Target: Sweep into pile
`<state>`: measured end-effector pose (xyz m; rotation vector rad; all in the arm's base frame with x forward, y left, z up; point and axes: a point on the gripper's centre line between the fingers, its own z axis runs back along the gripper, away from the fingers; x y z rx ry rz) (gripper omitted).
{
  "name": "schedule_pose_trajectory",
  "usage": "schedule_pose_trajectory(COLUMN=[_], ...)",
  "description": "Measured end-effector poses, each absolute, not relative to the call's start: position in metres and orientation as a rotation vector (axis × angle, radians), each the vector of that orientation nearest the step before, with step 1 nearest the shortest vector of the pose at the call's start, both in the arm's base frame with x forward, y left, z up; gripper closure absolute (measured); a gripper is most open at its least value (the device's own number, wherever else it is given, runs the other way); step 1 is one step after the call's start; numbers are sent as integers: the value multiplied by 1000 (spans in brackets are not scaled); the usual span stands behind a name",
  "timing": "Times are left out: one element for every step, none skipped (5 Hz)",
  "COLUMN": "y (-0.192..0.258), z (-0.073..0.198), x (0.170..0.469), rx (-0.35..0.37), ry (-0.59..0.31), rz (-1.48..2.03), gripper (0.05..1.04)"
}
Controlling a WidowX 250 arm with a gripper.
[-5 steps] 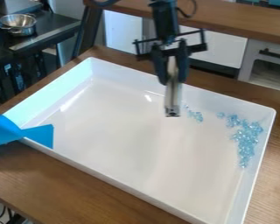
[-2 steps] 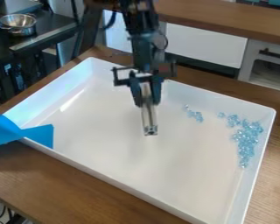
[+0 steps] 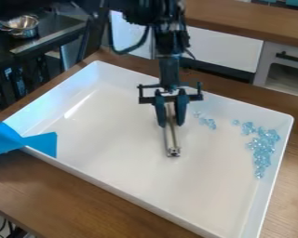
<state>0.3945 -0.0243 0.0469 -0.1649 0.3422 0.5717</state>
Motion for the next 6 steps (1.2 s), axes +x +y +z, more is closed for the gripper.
schedule_pose_trajectory(y=[-34, -51, -74, -101, -128, -145], z=[46, 46, 46, 48, 47, 48], x=[400, 403, 403, 401, 402, 406], rx=[-151, -143, -153, -163, -170, -174], ry=[345, 357, 378, 388, 392, 381], rz=[534, 480, 441, 409, 383, 364], gripper=[733, 733, 733, 733, 733, 733])
